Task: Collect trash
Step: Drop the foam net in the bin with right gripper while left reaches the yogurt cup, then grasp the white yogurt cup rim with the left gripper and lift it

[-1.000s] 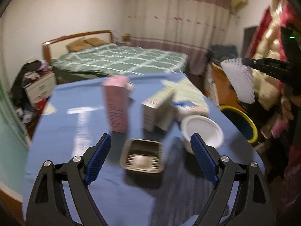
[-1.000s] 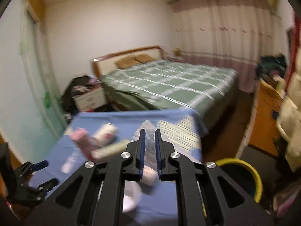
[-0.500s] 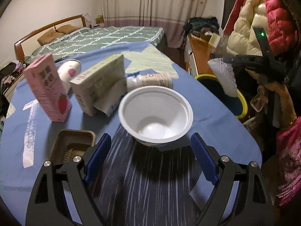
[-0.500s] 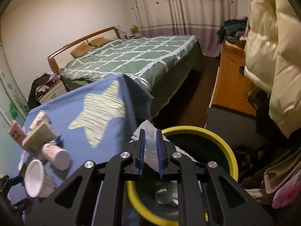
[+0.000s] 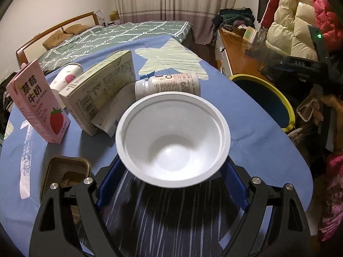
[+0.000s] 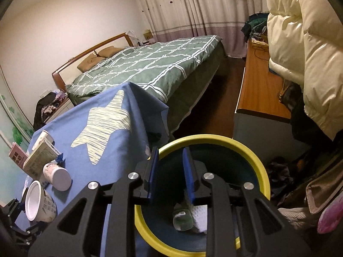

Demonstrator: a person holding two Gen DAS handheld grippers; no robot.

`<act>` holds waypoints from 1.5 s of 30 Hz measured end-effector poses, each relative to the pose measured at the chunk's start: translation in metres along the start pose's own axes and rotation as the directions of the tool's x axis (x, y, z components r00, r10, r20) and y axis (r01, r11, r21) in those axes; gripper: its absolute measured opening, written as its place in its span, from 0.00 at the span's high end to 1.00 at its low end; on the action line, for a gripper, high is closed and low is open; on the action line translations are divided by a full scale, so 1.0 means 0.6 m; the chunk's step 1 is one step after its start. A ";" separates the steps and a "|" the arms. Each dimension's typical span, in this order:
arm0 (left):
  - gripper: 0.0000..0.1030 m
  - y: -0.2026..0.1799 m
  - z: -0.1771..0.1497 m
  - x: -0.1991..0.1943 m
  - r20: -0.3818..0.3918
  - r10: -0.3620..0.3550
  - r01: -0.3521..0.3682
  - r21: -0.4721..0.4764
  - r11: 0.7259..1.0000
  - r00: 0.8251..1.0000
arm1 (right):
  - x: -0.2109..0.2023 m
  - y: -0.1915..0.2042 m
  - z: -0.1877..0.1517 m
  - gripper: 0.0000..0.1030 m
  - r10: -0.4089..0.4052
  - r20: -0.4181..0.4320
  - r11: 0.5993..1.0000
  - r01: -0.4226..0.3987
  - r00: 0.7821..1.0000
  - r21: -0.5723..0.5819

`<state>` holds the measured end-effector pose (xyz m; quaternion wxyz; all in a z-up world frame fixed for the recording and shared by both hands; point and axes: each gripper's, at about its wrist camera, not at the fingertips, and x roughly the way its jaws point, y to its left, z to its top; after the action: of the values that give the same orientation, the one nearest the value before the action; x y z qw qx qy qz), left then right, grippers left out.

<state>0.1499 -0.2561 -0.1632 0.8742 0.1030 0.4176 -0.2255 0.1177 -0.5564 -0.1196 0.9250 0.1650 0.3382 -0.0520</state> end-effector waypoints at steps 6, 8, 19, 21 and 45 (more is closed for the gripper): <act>0.25 -0.003 0.008 0.009 0.000 -0.002 0.002 -0.005 1.000 1.000 | -0.002 0.001 -0.001 0.78 0.013 0.003 1.000 -0.013 1.000 0.006; 0.25 -0.005 0.009 0.010 0.004 -0.001 0.001 -0.003 1.000 1.000 | -0.002 0.002 -0.002 0.78 0.013 0.001 1.000 -0.013 1.000 0.007; 0.25 -0.011 0.018 0.012 0.005 0.012 -0.012 -0.002 1.000 1.000 | -0.004 0.002 -0.018 0.78 0.023 -0.012 1.000 -0.023 1.000 0.014; 0.25 -0.011 0.020 0.017 0.001 0.007 -0.007 -0.010 1.000 1.000 | -0.006 0.003 -0.019 0.78 0.025 -0.012 1.000 -0.025 1.000 0.014; 0.26 -0.056 0.068 -0.038 0.101 -0.034 0.030 0.043 0.999 0.994 | -0.035 -0.022 -0.048 0.78 -0.029 0.007 0.999 0.028 1.000 0.016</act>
<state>0.1492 -0.2934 -0.1196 0.8882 0.1029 0.3694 -0.2531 0.0816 -0.5592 -0.1301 0.9241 0.1672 0.3368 -0.0684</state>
